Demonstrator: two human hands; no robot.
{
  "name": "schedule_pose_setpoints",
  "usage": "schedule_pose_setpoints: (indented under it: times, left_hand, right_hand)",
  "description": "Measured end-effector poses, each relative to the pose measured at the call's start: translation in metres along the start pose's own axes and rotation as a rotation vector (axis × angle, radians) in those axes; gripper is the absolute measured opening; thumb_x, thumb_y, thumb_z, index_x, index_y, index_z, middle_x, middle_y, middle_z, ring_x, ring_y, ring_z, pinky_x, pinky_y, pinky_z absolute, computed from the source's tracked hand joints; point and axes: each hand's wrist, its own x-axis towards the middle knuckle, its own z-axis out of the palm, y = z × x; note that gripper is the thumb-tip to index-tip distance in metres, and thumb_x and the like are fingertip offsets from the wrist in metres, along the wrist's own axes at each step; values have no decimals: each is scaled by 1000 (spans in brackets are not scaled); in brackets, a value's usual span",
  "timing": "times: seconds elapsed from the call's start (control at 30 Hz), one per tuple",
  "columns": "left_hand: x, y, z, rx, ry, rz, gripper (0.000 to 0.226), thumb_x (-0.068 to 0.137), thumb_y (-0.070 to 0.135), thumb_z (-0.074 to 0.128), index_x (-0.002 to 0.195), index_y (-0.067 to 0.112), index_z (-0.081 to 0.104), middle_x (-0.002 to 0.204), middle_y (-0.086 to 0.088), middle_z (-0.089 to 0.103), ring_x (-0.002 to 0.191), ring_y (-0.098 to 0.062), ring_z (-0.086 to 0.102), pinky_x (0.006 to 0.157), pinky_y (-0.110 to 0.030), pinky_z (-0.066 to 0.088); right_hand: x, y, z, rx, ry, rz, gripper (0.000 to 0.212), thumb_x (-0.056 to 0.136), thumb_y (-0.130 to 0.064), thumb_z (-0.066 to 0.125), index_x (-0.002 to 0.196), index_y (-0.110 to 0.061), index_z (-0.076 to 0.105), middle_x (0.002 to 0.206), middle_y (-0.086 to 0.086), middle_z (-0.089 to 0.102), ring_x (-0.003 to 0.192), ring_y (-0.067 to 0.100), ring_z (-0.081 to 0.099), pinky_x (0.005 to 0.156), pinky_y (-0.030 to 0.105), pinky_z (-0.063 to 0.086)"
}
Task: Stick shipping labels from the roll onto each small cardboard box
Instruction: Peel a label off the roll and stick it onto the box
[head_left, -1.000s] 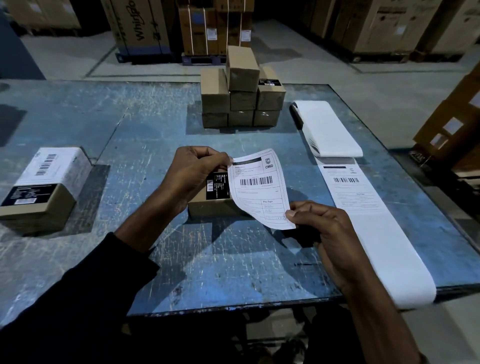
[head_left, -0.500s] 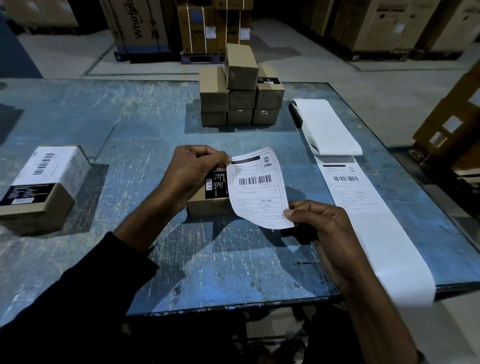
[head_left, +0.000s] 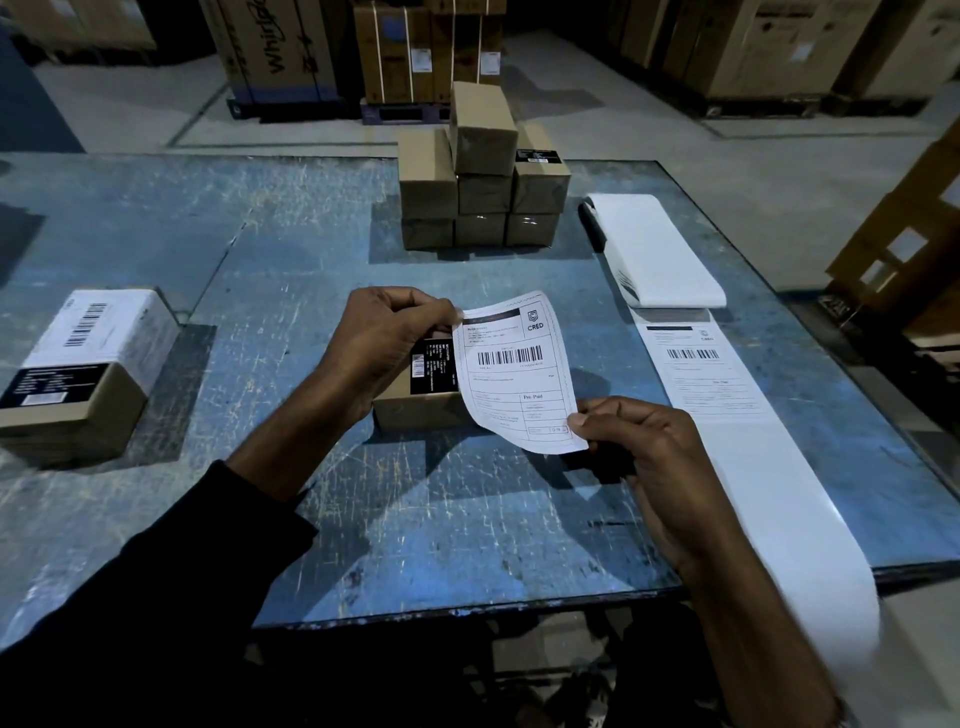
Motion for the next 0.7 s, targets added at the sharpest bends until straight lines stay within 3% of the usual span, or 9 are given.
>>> schedule_pose_setpoints:
  times: [0.27, 0.37, 0.5, 0.7]
  left_hand:
    - [0, 0, 0, 30, 1, 1, 17, 91, 13, 80, 94, -3, 79, 87, -15, 81, 73, -21, 76, 72, -34, 61]
    - [1, -1, -1, 59, 2, 1, 14, 92, 16, 81, 91, 1, 80, 85, -11, 81, 75, -22, 77, 78, -39, 62]
    - [1, -3, 0, 101, 4, 3, 13, 91, 16, 82, 90, 3, 81, 82, -7, 81, 72, -16, 76, 73, -32, 61]
    - [2, -5, 0, 117, 7, 19, 13, 91, 16, 82, 89, 3, 81, 85, -8, 82, 84, -26, 78, 84, -41, 61]
  right_hand:
    - [0, -1, 1, -42, -13, -4, 39, 92, 5, 70, 57, -12, 73, 91, 7, 81, 68, 16, 72, 54, 15, 48]
    - [1, 1, 2, -79, -2, -1, 35, 91, 2, 72, 60, -12, 76, 95, 9, 82, 73, 19, 74, 57, 17, 51]
    - [2, 3, 1, -99, 10, 2, 29, 90, 0, 73, 63, -10, 75, 97, 11, 82, 70, 17, 71, 58, 16, 50]
    - [3, 6, 0, -74, 32, 13, 22, 90, -1, 75, 68, -4, 76, 92, 20, 78, 72, 27, 62, 65, 27, 58]
